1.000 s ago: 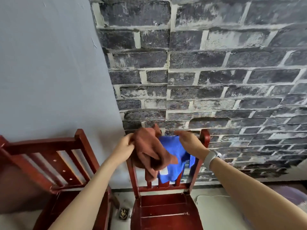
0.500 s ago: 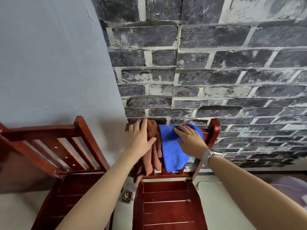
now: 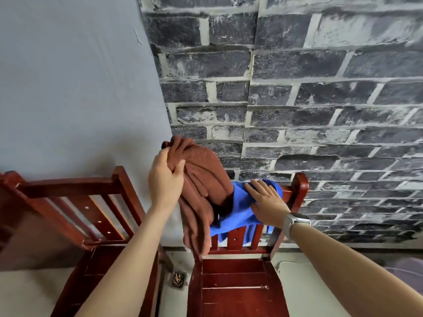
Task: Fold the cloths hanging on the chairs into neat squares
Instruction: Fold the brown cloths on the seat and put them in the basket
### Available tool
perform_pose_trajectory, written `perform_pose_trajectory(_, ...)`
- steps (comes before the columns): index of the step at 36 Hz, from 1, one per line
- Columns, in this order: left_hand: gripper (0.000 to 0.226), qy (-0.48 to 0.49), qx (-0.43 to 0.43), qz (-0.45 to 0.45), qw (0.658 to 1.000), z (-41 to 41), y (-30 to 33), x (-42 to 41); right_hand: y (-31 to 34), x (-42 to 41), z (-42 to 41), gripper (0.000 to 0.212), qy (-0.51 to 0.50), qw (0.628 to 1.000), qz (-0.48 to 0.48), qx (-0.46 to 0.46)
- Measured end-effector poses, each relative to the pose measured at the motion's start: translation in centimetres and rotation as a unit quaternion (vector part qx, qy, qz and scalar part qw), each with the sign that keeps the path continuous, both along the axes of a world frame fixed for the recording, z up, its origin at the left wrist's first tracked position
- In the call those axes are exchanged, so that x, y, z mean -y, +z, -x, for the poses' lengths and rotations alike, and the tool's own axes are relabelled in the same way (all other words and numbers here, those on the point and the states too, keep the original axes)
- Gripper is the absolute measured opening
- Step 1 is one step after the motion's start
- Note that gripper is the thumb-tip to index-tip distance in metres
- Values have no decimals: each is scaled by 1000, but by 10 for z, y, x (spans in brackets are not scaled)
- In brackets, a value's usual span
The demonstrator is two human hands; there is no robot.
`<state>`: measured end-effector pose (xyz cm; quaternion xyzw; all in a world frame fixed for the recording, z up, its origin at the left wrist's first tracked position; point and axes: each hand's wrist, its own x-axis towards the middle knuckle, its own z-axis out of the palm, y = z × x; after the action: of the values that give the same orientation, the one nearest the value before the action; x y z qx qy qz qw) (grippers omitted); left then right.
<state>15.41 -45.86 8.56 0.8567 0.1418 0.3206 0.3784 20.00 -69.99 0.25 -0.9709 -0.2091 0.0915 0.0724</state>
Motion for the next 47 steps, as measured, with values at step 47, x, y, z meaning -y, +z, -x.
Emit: perform_pose_trajectory(47, 28, -110, -241, 176, 948, 258, -67, 170, -11, 149, 281, 8, -343, 869, -354, -48)
